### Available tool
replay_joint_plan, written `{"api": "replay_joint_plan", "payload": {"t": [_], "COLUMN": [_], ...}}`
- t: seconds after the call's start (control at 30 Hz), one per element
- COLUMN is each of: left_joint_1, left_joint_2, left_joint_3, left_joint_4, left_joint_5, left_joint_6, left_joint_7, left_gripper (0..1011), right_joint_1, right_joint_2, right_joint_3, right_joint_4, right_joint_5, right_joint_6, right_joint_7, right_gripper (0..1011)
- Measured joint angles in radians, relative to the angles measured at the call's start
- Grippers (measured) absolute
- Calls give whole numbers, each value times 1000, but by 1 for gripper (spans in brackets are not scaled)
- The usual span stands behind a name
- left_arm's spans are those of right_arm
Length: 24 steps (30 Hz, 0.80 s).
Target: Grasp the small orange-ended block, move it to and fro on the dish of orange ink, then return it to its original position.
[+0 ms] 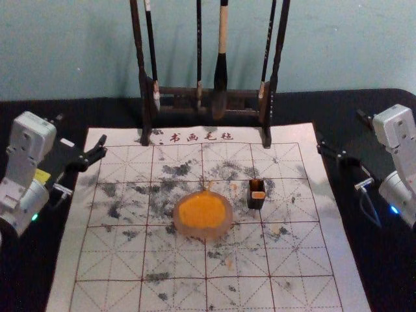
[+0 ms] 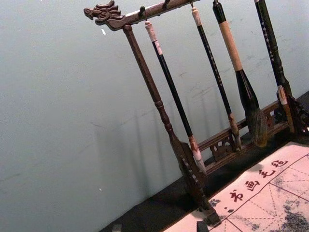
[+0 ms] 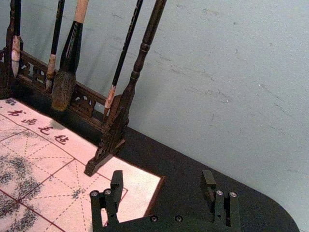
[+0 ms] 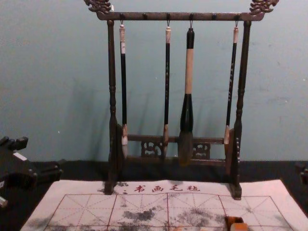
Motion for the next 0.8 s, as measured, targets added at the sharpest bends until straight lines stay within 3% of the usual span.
{"api": "replay_joint_plan", "payload": {"t": [0.8], "left_joint_1": [0], "left_joint_2": [0], "left_joint_3": [0], "left_joint_4": [0], "left_joint_5": [0], "left_joint_6": [0], "left_joint_7": [0], "left_gripper": [1001], "right_joint_1": [0], "right_joint_2": [0], "right_joint_3": [0], "right_joint_4": [0], "right_joint_5": [0], "right_joint_6": [0], "right_joint_7": [0], "right_gripper": [1003]}}
